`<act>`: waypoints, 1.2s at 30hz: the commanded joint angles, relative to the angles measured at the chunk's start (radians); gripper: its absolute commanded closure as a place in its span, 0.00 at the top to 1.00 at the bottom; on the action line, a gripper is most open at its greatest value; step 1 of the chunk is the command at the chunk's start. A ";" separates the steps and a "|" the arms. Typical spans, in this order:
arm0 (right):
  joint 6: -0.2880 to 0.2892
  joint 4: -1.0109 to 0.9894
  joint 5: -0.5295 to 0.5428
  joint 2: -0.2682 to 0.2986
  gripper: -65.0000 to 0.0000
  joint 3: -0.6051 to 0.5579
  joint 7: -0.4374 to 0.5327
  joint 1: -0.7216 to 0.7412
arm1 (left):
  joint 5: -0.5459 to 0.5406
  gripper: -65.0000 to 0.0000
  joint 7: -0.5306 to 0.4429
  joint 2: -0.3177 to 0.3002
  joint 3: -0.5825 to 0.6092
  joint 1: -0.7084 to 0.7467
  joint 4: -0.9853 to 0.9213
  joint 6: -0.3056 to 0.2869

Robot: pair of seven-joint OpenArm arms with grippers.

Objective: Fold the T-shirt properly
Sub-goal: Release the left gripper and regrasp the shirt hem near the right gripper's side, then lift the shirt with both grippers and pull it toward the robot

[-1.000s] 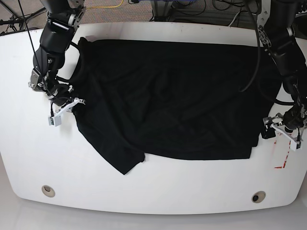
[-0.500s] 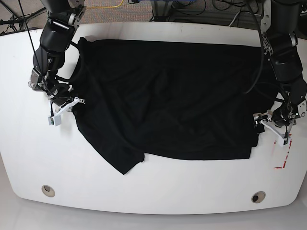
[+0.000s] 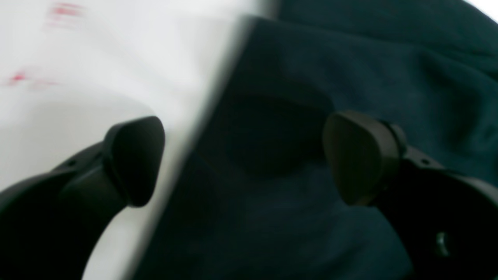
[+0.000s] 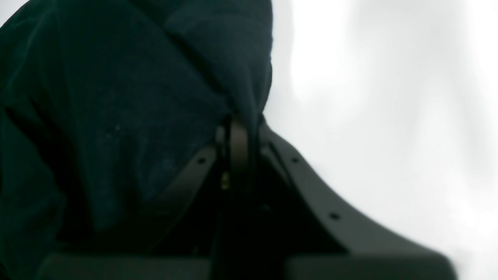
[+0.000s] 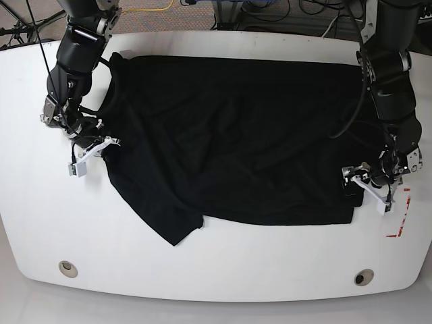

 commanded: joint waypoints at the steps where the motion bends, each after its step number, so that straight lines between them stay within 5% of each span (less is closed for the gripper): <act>1: -0.006 0.008 -0.023 0.012 0.00 0.000 -0.026 0.004 | -0.004 1.00 -0.007 -0.016 -0.003 -0.025 0.014 -0.001; 15: -0.003 0.010 -0.018 0.012 0.00 0.002 -0.028 0.004 | -0.002 0.99 0.034 0.041 -0.003 -0.024 0.020 -0.001; 25: -0.003 0.010 -0.018 0.011 0.00 0.002 -0.028 -0.007 | 0.002 0.55 0.029 0.039 -0.003 -0.024 0.013 -0.001; 33: -0.003 0.010 -0.018 0.011 0.00 0.002 -0.028 -0.010 | 0.002 0.04 0.036 0.034 -0.004 -0.024 0.020 -0.001; 36: -0.003 0.011 -0.018 0.011 0.00 0.002 -0.028 -0.010 | 0.004 0.00 0.037 0.033 -0.004 -0.024 0.020 -0.001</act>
